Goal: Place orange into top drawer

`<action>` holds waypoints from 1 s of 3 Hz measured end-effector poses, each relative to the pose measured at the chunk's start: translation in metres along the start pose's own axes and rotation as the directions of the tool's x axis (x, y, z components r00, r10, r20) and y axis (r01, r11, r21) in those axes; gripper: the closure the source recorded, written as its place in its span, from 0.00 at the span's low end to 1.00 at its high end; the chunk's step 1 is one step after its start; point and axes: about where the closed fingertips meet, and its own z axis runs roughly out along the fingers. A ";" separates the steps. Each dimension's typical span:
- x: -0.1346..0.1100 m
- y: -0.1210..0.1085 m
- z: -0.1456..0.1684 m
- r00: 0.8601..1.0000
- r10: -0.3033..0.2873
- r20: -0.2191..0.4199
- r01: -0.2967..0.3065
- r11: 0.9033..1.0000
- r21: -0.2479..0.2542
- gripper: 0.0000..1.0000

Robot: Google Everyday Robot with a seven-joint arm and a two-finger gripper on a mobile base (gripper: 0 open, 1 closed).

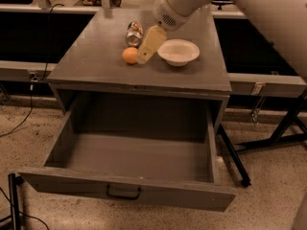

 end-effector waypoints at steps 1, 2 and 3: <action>-0.006 0.006 0.042 0.998 0.046 0.040 -0.046 0.999 -0.021 0.00; -0.009 0.013 0.072 0.995 0.080 0.065 -0.076 0.996 -0.056 0.00; -0.007 0.017 0.098 0.993 0.102 0.065 -0.096 0.992 -0.081 0.00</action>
Offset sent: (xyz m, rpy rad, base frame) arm 0.0360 0.0693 -0.0800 0.1530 0.1054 0.0019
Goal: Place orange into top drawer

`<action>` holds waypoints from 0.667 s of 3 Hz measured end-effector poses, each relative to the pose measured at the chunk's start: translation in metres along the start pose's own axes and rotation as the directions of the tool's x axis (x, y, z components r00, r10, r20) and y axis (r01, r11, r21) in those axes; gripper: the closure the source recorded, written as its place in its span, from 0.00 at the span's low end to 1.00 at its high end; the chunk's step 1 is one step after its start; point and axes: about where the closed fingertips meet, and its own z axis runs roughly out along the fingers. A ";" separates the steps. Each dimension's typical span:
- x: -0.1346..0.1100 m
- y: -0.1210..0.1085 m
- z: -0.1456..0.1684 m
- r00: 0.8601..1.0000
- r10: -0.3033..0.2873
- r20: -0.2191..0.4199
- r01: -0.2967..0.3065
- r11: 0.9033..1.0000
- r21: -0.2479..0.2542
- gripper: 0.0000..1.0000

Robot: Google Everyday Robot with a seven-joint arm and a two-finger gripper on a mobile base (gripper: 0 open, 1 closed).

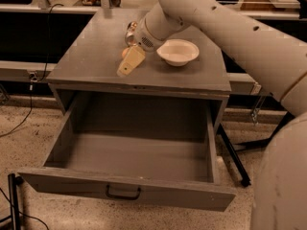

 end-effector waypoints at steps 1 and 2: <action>0.020 -0.014 0.016 0.998 0.056 0.015 -0.056 0.998 0.030 0.00; 0.025 -0.021 0.022 0.997 0.070 0.038 -0.071 0.997 0.039 0.00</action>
Offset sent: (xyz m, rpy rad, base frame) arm 0.0374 -0.0213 -0.0289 0.0934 -0.0183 -0.0843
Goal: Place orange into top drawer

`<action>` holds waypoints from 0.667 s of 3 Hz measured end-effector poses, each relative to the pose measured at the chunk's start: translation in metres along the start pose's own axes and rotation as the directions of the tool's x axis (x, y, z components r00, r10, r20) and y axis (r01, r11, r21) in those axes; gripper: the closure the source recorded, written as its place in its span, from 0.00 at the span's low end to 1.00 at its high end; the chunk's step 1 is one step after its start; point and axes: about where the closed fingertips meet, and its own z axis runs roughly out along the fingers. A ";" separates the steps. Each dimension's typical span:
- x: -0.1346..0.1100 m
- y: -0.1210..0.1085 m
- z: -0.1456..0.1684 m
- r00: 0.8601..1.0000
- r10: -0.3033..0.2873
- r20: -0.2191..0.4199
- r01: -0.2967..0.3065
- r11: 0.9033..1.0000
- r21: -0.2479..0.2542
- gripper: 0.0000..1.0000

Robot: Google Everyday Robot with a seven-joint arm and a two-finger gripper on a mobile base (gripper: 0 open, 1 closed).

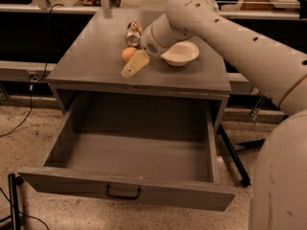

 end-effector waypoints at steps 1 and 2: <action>-0.001 -0.001 0.012 1.000 -0.023 0.008 0.023 1.000 -0.010 0.00; -0.004 0.001 0.023 0.999 -0.049 0.016 0.049 0.998 -0.027 0.00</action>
Offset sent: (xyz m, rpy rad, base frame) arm 0.0163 0.0248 -0.0138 -0.0092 -0.0302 0.0928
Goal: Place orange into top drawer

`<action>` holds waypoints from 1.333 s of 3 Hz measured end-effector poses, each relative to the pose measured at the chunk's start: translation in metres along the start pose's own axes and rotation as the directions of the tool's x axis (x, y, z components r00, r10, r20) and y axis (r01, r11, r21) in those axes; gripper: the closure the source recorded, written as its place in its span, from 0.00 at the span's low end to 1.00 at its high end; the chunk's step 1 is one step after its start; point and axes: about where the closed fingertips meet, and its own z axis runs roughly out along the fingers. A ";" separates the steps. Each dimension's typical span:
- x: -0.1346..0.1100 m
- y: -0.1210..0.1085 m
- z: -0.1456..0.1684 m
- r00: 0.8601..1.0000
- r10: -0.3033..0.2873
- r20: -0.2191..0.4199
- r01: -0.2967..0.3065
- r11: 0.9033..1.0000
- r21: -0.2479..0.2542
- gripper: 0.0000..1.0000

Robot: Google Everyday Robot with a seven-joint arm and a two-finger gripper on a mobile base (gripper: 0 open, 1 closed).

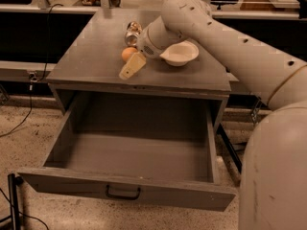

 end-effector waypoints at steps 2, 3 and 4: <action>-0.010 0.002 0.026 0.999 -0.014 0.034 0.016 0.999 -0.048 0.18; -0.011 0.001 0.033 0.999 -0.010 0.038 0.012 0.998 -0.057 0.41; -0.013 0.001 0.035 0.999 -0.013 0.042 0.016 0.998 -0.061 0.66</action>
Offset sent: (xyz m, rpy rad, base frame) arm 0.0188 0.0307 -0.0125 0.0560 0.0175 0.0651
